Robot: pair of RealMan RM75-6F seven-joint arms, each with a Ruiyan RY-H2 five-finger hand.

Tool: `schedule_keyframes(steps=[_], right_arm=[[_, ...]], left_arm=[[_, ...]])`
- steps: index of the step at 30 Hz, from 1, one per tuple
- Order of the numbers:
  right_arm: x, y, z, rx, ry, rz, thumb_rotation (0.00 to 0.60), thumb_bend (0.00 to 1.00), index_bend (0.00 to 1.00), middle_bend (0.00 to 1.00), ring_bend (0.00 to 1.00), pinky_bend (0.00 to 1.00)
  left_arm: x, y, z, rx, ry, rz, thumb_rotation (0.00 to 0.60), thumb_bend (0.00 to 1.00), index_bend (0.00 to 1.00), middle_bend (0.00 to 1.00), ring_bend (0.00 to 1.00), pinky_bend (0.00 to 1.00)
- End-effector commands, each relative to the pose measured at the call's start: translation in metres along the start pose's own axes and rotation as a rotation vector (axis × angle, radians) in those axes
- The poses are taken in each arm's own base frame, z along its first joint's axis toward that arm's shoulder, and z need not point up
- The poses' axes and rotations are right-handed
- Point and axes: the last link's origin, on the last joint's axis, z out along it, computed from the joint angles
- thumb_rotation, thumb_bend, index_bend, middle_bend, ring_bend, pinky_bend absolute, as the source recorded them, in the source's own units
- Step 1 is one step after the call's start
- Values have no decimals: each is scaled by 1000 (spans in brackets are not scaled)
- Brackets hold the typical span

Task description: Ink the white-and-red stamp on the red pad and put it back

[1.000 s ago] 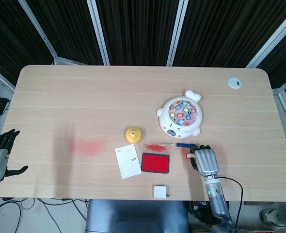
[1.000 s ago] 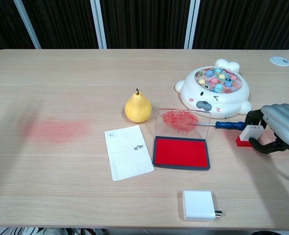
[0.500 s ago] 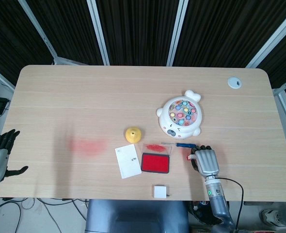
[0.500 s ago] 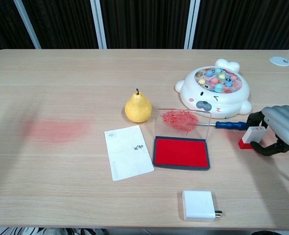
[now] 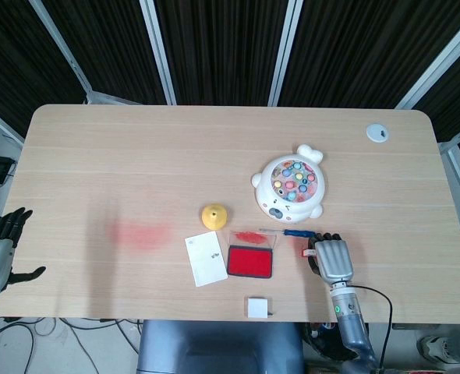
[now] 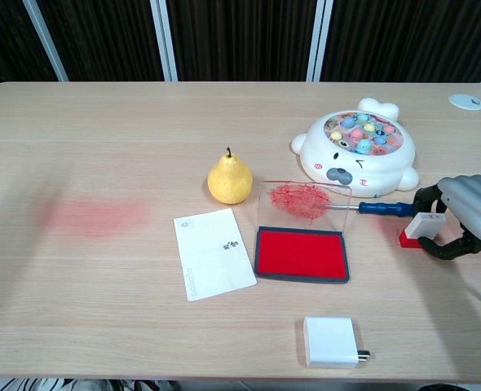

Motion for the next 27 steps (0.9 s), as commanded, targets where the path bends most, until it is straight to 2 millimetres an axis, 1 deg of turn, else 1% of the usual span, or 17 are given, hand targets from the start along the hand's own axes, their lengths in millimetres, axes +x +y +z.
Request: schedule_keyframes(steps=[1,8,12,15,18,22,27], right_arm=[[0,0,0,0,0,-1,600,390,447,423,373,364],[1,0,0,-1,-1,-1,600,390,408,412,370,364],[2,0,0,-2,1,-3,600,389,346,397,355,360],[4,1,0,-3,4,-7,600,367,291,374,334,345],[6,2,-1,-6,4,-16,600,317,230,319,296,321],[12,4,-3,-12,2,-27,600,275,188,266,255,302],[26,9,-9,-11,21,-50,600,224,127,192,194,278]], left_arm=[[0,0,0,0,0,1,600,0,0,0,0,0],[0,0,0,0,0,0,600,0,0,0,0,0],[0,0,0,0,1,-1,600,0,0,0,0,0],[0,0,0,0,1,-1,600,0,0,0,0,0],[0,0,0,-2,1,-1,600,0,0,0,0,0],[1,0,0,-4,5,-4,600,0,0,0,0,0],[1,0,0,-7,11,-2,600,0,0,0,0,0]])
